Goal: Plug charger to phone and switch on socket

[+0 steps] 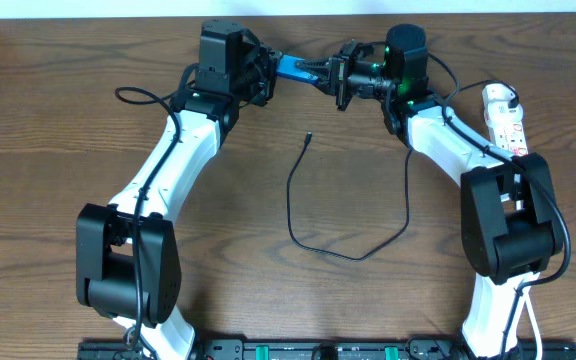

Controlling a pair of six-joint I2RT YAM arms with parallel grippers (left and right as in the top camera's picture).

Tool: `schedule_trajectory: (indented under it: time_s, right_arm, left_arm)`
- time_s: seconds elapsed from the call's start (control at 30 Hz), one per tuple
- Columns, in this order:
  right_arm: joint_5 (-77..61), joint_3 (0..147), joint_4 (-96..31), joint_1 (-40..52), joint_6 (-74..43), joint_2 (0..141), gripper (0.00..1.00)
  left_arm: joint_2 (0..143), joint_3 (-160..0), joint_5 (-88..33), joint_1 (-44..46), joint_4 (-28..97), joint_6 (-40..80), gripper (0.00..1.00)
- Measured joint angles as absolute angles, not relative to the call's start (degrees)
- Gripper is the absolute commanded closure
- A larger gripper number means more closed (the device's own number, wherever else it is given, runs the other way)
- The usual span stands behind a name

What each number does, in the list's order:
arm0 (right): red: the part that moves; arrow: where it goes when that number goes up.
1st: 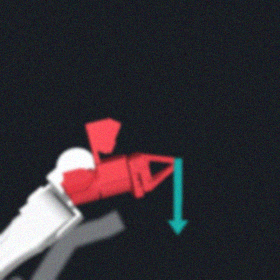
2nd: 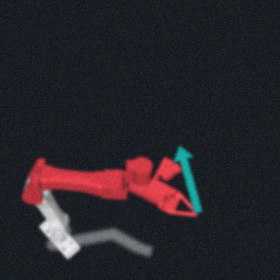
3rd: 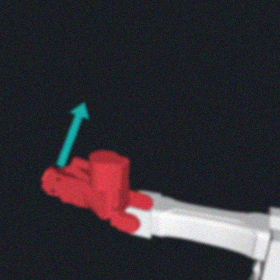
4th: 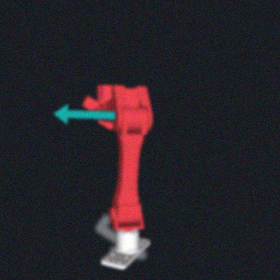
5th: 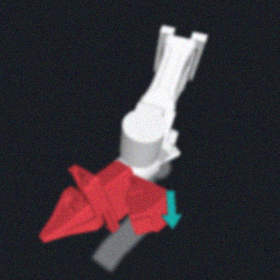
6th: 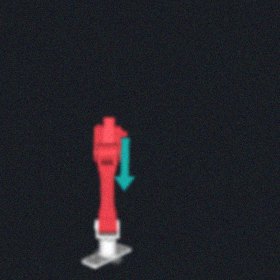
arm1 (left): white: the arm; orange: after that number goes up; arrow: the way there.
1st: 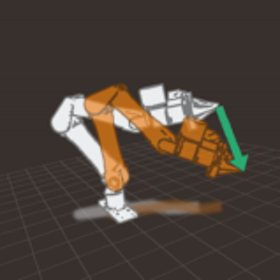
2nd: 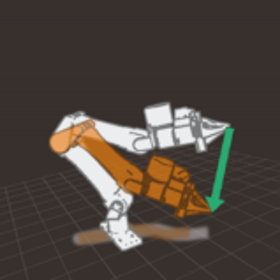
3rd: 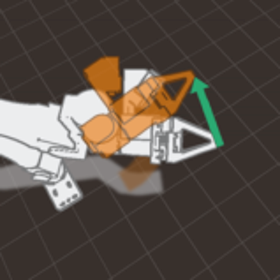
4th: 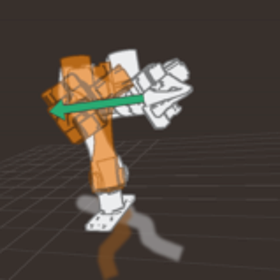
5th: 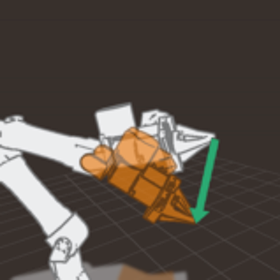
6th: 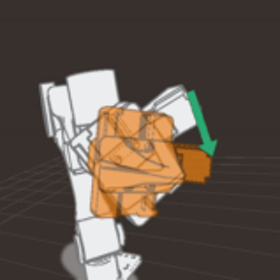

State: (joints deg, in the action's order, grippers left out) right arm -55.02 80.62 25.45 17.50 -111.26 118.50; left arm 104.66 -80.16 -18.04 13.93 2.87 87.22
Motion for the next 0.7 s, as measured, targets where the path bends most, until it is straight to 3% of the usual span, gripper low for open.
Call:
schedule_trajectory:
  time_s: [0.3, 0.5, 0.7]
  right_arm:
    - [-55.5, 80.6, 25.1, 17.6, -109.3, 118.5, 0.80]
    - [-57.1, 80.6, 24.9, 18.1, -106.2, 118.5, 0.38]
    - [-57.0, 80.6, 23.2, 17.8, -98.2, 118.5, 0.16]
  left_arm:
    - [104.7, -80.2, -17.9, 13.9, 2.9, 86.3, 0.92]
    - [104.7, -80.2, -17.6, 13.9, 2.9, 85.0, 0.93]
    - [104.7, -80.2, -19.3, 12.3, 4.0, 79.6, 0.93]
